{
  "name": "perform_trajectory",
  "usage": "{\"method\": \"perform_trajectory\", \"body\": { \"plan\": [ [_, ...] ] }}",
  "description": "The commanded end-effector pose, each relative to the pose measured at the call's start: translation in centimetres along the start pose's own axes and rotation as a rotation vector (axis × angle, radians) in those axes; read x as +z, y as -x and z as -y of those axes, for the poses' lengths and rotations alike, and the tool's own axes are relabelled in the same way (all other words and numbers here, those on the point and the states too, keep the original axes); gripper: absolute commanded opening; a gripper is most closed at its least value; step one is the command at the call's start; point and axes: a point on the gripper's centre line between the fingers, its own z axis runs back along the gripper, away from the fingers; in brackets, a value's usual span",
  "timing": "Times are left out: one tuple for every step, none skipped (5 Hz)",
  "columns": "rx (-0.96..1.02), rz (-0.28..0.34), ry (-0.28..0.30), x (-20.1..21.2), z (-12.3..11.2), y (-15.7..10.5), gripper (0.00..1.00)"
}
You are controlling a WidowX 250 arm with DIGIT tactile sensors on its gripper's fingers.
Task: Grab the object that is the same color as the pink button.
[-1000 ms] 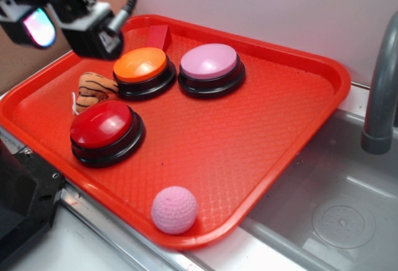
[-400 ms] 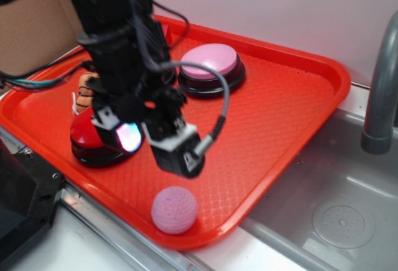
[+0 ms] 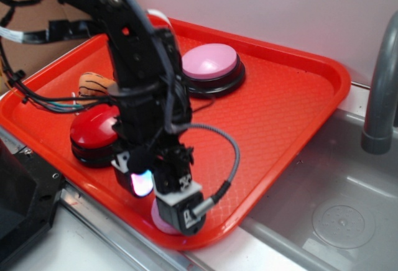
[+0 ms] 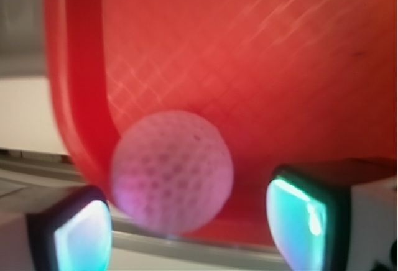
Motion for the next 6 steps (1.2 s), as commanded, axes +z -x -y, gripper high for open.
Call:
{"method": "perform_trajectory", "body": {
  "plan": [
    [0.017, 0.036, 0.045, -0.5, 0.8, -0.4, 0.82],
    [0.030, 0.043, 0.057, -0.1, 0.5, -0.3, 0.00],
    [0.029, 0.075, 0.036, 1.4, 0.6, -0.4, 0.00],
    [0.041, 0.149, 0.025, 5.7, -0.9, -1.2, 0.00],
    [0.118, 0.251, -0.108, 10.0, -2.1, -0.9, 0.00],
    [0.215, 0.343, -0.139, 14.4, -3.8, -0.6, 0.00]
  ]
}}
